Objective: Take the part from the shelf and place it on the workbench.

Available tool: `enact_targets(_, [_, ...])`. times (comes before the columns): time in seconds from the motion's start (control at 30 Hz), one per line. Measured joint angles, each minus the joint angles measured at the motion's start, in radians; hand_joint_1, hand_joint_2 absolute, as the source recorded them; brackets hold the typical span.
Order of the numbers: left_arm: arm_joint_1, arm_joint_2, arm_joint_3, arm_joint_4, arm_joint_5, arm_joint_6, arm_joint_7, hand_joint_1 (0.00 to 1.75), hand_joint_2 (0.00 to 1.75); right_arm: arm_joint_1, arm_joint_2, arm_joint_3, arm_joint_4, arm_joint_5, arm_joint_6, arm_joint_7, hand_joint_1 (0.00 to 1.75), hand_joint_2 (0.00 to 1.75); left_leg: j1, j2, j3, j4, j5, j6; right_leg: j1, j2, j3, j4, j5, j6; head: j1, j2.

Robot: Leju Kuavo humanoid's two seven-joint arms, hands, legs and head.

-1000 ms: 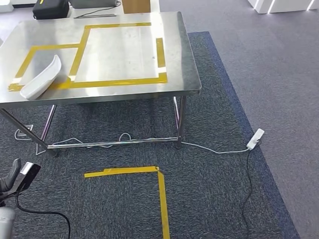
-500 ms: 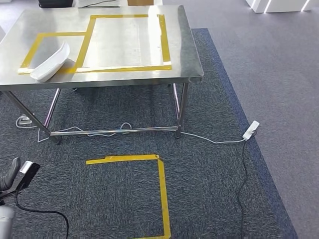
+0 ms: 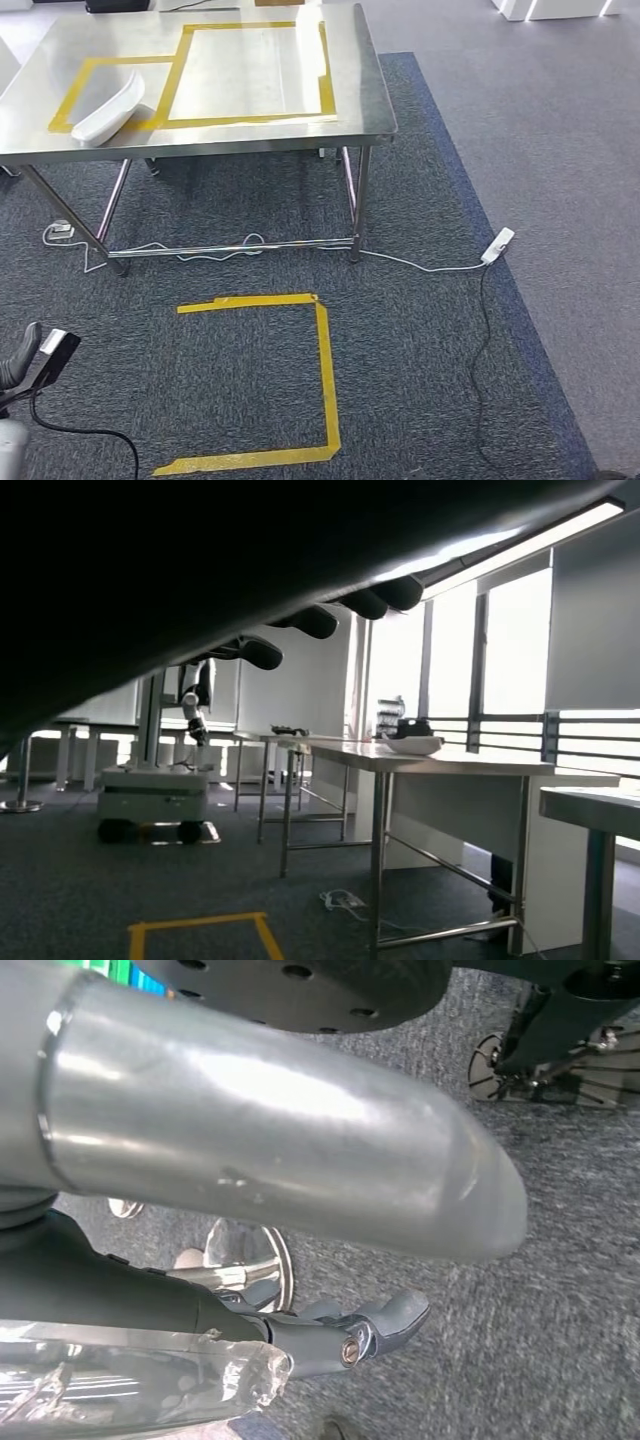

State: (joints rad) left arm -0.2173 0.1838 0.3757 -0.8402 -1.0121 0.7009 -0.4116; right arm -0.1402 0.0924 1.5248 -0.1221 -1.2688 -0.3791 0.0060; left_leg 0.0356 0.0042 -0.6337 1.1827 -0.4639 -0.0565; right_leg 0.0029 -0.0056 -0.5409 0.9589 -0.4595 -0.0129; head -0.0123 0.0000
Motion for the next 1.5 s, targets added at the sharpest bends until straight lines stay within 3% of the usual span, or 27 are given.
enact_targets(0.07, [-0.001,-0.002,0.000,0.000,-0.003,0.000,0.002,0.00,0.00,-0.001,-0.003,0.000,0.001,-0.002,0.001,-0.001,0.00,0.00,0.003,-0.004,0.088,-0.131,-0.004,-0.002,-0.001,0.000,-0.016,0.014,0.004,0.012,-0.001,0.000])
enact_targets(0.13, [-0.002,-0.004,0.000,0.000,-0.004,0.000,0.002,0.00,0.00,-0.003,-0.006,0.000,0.001,-0.005,0.001,-0.002,0.00,0.00,0.000,-0.009,0.117,-0.189,-0.025,0.012,0.002,0.002,-0.031,0.027,0.007,0.017,-0.001,0.000])
enact_targets(0.2, [0.000,-0.006,0.000,0.000,-0.004,0.000,0.002,0.00,0.00,-0.001,-0.008,0.000,0.001,-0.005,0.001,-0.002,0.00,0.00,0.000,-0.009,0.112,-0.196,-0.028,0.026,0.003,0.003,-0.042,0.030,0.013,0.003,0.003,0.000])
enact_targets(0.37, [0.001,-0.011,0.000,0.000,-0.004,0.000,0.002,0.00,0.00,0.000,-0.010,0.000,0.001,-0.005,0.001,-0.002,0.00,0.00,-0.009,-0.009,0.105,-0.195,-0.018,0.045,0.002,0.004,-0.052,0.025,0.033,-0.052,0.006,0.000])
enact_targets(0.4, [0.001,-0.011,0.000,0.000,-0.004,0.000,0.002,0.00,0.00,0.000,-0.010,0.000,0.001,-0.005,0.001,-0.002,0.00,0.00,-0.012,-0.009,0.102,-0.195,-0.015,0.049,0.001,0.004,-0.052,0.025,0.036,-0.060,0.006,0.000])
enact_targets(0.47, [0.001,-0.012,0.000,0.000,-0.004,0.000,0.002,0.00,0.00,0.000,-0.010,0.000,0.001,-0.005,0.001,-0.002,0.00,0.00,-0.016,-0.008,0.097,-0.195,-0.012,0.055,-0.002,0.004,-0.054,0.025,0.043,-0.063,0.006,0.000])
enact_targets(0.57, [0.001,-0.012,0.000,0.000,-0.005,0.000,0.002,0.00,0.00,0.001,-0.010,0.000,0.001,-0.007,0.002,-0.002,0.00,0.00,-0.021,-0.008,0.093,-0.194,-0.009,0.059,-0.007,0.004,-0.057,0.025,0.048,-0.056,0.006,0.000])
enact_targets(0.63, [0.000,-0.013,0.000,0.000,-0.010,0.000,0.002,0.00,0.00,0.000,-0.010,0.000,0.001,-0.008,0.003,-0.004,0.00,0.00,-0.024,-0.007,0.092,-0.194,-0.008,0.060,-0.010,0.004,-0.058,0.024,0.049,-0.043,0.006,0.000])
enact_targets(0.67, [0.000,-0.013,0.000,0.000,-0.012,0.000,0.003,0.00,0.00,0.000,-0.010,0.000,0.001,-0.009,0.003,-0.005,0.00,0.00,-0.026,-0.007,0.091,-0.194,-0.008,0.060,-0.012,0.004,-0.058,0.022,0.049,-0.027,0.006,0.000])
enact_targets(0.77, [-0.003,-0.014,0.000,0.000,-0.014,0.000,0.006,0.00,0.00,0.000,-0.011,0.000,0.001,-0.013,0.004,-0.009,0.00,0.00,-0.029,-0.007,0.086,-0.192,-0.007,0.062,-0.021,0.004,-0.059,0.016,0.049,0.041,0.006,0.000])
enact_targets(0.8, [-0.004,-0.015,0.000,0.000,-0.014,0.000,0.007,0.00,0.00,0.000,-0.011,0.000,0.001,-0.015,0.005,-0.009,0.00,0.00,-0.029,-0.007,0.085,-0.192,-0.006,0.063,-0.023,0.004,-0.060,0.015,0.049,0.054,0.005,0.000])
enact_targets(0.83, [-0.005,-0.015,0.000,0.000,-0.014,0.000,0.008,0.00,0.00,0.001,-0.011,0.000,0.001,-0.016,0.005,-0.010,0.00,0.00,-0.029,-0.007,0.084,-0.192,-0.006,0.063,-0.023,0.004,-0.061,0.016,0.049,0.058,0.005,0.000])
enact_targets(1.2, [-0.021,-0.016,-0.009,0.005,-0.008,-0.020,0.015,0.00,0.00,0.000,-0.017,0.000,0.001,-0.024,0.012,-0.012,0.00,0.00,-0.029,-0.007,0.079,-0.190,0.000,0.055,-0.023,0.004,-0.072,0.026,0.051,0.055,0.005,0.000])
enact_targets(1.33, [-0.043,-0.014,-0.018,0.021,0.007,-0.028,0.017,0.00,0.00,0.000,-0.019,0.000,0.001,-0.025,0.017,-0.012,0.00,0.00,-0.029,-0.006,0.078,-0.197,0.014,0.072,-0.026,0.003,-0.075,0.022,0.057,0.066,0.004,0.000])
enact_targets(1.4, [-0.057,-0.015,-0.023,0.029,0.010,-0.028,0.017,0.00,0.00,0.000,-0.022,0.000,0.001,-0.025,0.017,-0.012,0.00,0.00,-0.023,-0.003,0.077,-0.213,0.030,0.080,-0.024,0.004,-0.096,0.067,0.016,0.068,0.007,0.000])
enact_targets(1.5, [-0.067,-0.017,-0.031,0.045,0.016,-0.028,0.018,0.00,0.00,0.001,-0.025,0.000,0.001,-0.025,0.018,-0.012,0.00,0.00,-0.021,0.000,0.062,-0.217,0.042,0.081,-0.024,0.005,-0.167,0.258,-0.097,0.068,0.010,0.000])
